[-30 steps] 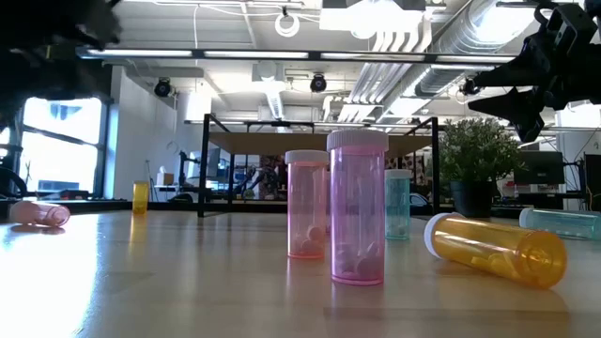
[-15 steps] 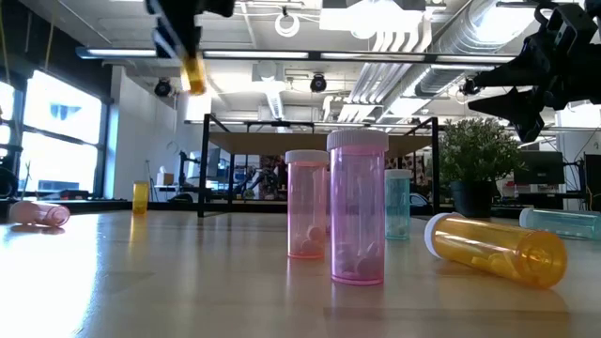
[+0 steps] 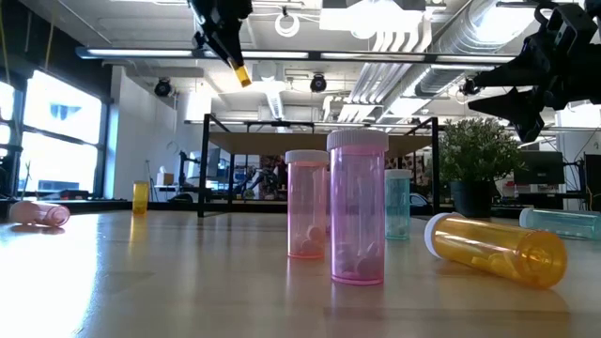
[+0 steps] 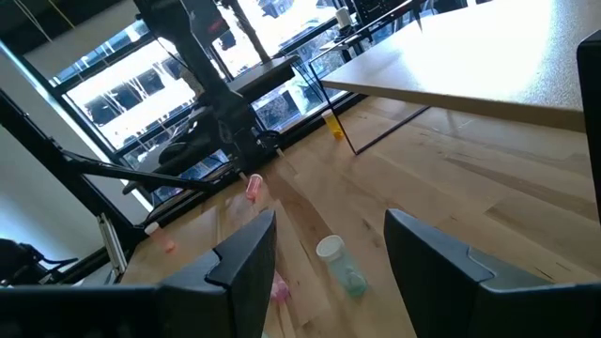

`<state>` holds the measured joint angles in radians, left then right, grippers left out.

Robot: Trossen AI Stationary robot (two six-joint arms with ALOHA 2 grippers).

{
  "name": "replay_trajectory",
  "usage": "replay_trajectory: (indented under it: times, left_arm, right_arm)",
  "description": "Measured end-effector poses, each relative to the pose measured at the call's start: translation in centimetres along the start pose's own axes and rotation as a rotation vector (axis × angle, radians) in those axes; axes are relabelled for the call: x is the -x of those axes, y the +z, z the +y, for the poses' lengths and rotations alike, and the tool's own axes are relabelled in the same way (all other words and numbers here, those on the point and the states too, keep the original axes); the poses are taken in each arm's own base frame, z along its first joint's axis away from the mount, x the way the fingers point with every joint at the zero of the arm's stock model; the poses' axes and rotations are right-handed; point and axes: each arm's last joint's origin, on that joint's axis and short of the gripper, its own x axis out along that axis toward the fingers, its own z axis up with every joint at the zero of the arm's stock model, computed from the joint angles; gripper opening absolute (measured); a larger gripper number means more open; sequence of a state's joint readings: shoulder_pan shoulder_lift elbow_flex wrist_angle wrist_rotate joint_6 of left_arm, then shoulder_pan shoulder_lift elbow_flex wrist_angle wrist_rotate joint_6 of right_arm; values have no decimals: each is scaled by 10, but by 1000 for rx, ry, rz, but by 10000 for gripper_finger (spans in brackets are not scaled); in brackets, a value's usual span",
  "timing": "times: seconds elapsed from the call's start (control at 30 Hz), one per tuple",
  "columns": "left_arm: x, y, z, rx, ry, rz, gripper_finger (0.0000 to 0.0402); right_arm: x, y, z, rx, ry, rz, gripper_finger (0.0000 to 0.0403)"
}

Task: Pick and place medicine bottles onto shelf by color
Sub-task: Put the bottom left orange pill bottle on the shelf

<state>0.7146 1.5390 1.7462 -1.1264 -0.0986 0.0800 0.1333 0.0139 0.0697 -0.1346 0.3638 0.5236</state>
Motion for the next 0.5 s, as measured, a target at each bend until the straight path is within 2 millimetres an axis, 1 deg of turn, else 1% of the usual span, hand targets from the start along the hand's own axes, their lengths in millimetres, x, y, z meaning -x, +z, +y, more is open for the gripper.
replay_trajectory:
  times: [0.1,0.23,0.37,0.5]
  left_arm:
    - [-9,13,19,15,32,7,115]
    - [-22,23,34,33,29,61,115]
    - [-39,25,39,33,10,156,115]
    - [-57,26,39,36,-18,204,115]
  right_arm:
    - [0,0,0,0,0,0,191]
    - [0,0,0,0,0,0,191]
    - [0,0,0,0,0,0,191]
    - [0,0,0,0,0,0,191]
